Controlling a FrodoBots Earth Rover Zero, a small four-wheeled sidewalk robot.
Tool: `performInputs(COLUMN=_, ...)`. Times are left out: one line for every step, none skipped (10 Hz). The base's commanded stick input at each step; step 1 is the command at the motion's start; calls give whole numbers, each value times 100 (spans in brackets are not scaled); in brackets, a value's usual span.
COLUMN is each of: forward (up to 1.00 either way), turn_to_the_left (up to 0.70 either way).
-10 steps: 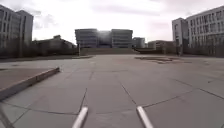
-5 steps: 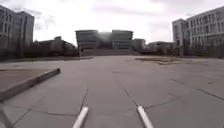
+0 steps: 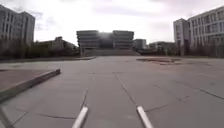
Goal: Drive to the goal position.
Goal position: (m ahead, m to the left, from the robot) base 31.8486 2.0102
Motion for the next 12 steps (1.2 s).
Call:
performInputs(forward=100, turn_to_the_left=0)
performInputs(forward=100, turn_to_the_left=0)
performInputs(forward=100, turn_to_the_left=0)
performInputs(forward=100, turn_to_the_left=0)
performInputs(forward=100, turn_to_the_left=0)
performInputs(forward=100, turn_to_the_left=0)
performInputs(forward=100, turn_to_the_left=0)
performInputs(forward=100, turn_to_the_left=0)
performInputs(forward=100, turn_to_the_left=0)
performInputs(forward=100, turn_to_the_left=0)
performInputs(forward=100, turn_to_the_left=0)
performInputs(forward=100, turn_to_the_left=0)
